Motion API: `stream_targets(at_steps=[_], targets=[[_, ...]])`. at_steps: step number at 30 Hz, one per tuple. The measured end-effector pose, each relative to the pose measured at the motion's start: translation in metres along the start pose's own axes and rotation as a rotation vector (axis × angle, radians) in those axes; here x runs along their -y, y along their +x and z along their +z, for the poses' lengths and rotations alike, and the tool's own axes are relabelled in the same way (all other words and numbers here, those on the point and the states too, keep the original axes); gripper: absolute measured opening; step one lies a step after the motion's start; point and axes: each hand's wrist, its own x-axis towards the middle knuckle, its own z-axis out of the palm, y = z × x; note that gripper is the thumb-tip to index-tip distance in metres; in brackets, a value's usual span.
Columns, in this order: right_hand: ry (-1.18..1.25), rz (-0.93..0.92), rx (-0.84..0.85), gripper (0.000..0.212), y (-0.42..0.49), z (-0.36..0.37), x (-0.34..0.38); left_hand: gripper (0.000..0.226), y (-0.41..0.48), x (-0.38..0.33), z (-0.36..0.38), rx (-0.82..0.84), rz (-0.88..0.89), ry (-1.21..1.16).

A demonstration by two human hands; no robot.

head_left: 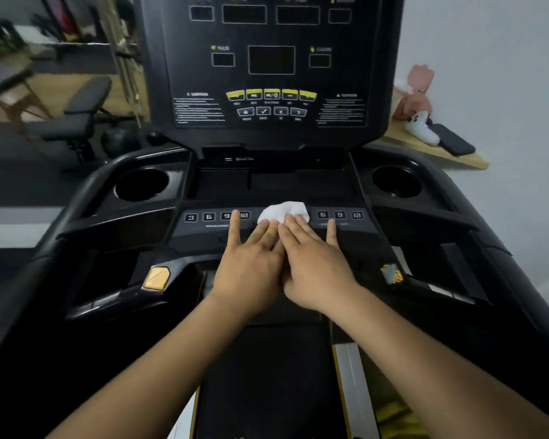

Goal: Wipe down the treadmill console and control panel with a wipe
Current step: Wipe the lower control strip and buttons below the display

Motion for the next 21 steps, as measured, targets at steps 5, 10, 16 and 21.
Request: stream_targets(at_steps=[5,10,16,21], targets=[[-0.045,-0.115,0.038,0.091,0.029,0.000,0.054,0.067,-0.032,0.048,0.007,0.023,-0.149,0.001],[-0.067,-0.232,0.038,0.090,0.046,0.007,0.120,0.068,-0.080,0.097,0.018,-0.049,-0.235,-0.058],[-0.079,-0.238,0.046,0.086,0.042,0.013,0.141,0.075,-0.101,0.111,0.026,-0.113,-0.206,-0.099],[-0.067,-0.016,0.033,0.080,0.036,-0.001,0.100,0.070,-0.048,0.096,0.017,-0.036,-0.030,-0.166]])
